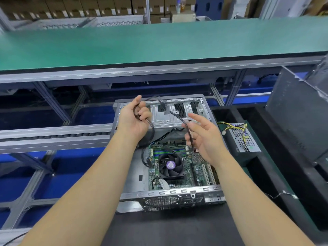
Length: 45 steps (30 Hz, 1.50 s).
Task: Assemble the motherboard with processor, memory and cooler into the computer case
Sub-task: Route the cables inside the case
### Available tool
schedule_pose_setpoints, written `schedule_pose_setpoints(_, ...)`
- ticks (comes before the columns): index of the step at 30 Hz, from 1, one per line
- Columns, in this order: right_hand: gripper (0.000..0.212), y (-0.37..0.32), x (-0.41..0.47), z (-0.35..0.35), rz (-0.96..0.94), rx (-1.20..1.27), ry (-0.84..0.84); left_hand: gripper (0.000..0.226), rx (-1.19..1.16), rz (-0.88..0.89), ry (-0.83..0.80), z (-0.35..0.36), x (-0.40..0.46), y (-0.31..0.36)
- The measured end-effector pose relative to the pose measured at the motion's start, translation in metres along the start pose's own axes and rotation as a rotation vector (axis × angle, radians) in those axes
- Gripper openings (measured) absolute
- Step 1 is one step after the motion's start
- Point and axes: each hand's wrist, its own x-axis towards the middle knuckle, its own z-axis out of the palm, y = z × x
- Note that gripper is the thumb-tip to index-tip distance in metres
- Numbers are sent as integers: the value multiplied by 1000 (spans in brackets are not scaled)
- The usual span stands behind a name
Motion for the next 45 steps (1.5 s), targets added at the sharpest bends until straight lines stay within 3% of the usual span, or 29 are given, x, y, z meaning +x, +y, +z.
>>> schedule_pose_setpoints(5,56,6,-7,-8,198,-38,-163,22,-169,162,99,-13,7,6)
schedule_pose_setpoints(10,22,16,-8,3,233,-106,-121,19,-161,179,133,-17,9,9)
schedule_pose_setpoints(12,21,19,-9,11,301,-200,-131,20,-154,174,126,-16,9,6)
schedule_pose_setpoints(18,41,27,-15,36,464,-210,-476,20,-153,161,122,-15,11,3)
schedule_pose_setpoints(22,78,33,-15,44,505,-53,-635,17,-154,153,121,-17,13,4)
schedule_pose_setpoints(24,85,34,-14,45,472,-62,-628,17,-146,159,133,-18,14,4)
schedule_pose_setpoints(33,65,35,-16,55,386,-84,-482,10,-102,214,210,-26,20,0)
schedule_pose_setpoints(39,81,33,-19,52,453,-81,-578,15,-17,257,285,-28,24,-4)
schedule_pose_setpoints(41,83,38,-19,53,453,-152,-507,15,92,293,345,-28,25,-3)
schedule_pose_setpoints(45,56,44,-9,52,356,-201,-209,18,481,443,486,-29,27,-6)
